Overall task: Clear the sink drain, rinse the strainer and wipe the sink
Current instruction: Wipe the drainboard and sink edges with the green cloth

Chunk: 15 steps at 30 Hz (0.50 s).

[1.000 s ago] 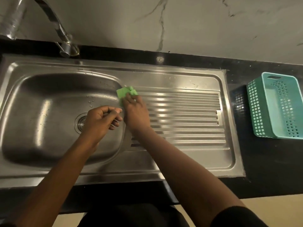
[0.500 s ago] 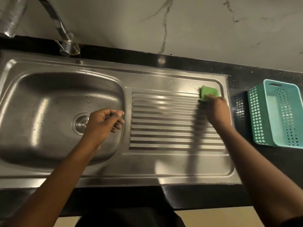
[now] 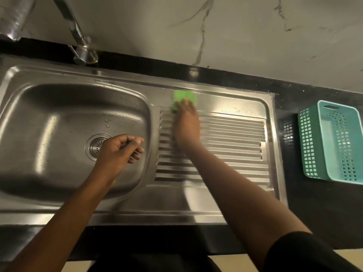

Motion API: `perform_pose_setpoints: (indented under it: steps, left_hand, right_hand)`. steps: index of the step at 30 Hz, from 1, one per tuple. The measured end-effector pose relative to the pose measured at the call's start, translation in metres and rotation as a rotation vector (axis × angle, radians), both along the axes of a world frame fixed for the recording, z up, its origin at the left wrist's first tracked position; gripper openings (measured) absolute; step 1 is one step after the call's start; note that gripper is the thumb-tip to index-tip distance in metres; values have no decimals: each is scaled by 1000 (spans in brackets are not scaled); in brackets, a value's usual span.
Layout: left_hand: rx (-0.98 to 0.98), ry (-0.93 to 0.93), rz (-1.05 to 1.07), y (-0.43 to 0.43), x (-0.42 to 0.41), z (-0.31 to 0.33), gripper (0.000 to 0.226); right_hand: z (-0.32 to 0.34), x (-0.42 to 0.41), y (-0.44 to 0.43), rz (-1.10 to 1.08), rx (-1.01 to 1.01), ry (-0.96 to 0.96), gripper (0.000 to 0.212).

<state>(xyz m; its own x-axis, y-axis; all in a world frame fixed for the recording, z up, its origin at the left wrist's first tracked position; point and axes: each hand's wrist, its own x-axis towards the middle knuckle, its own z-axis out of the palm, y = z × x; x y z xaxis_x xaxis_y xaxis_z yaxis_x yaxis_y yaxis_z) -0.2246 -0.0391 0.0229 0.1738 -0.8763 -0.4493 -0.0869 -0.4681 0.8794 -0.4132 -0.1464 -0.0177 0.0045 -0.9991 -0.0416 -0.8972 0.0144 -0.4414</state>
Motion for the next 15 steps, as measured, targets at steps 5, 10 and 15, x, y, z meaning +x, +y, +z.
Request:
perform_pose_setpoints:
  steps: [5, 10, 15]
  left_hand:
    - [-19, -32, 6, -4, 0, 1, 15]
    - [-8, -10, 11, -9, -14, 3, 15]
    - [3, 26, 9, -11, -25, 6, 18]
  right_hand:
    - [2, 17, -9, 330, 55, 28, 64]
    - [4, -92, -21, 395, 57, 173, 54]
    - [9, -231, -27, -79, 46, 293, 54]
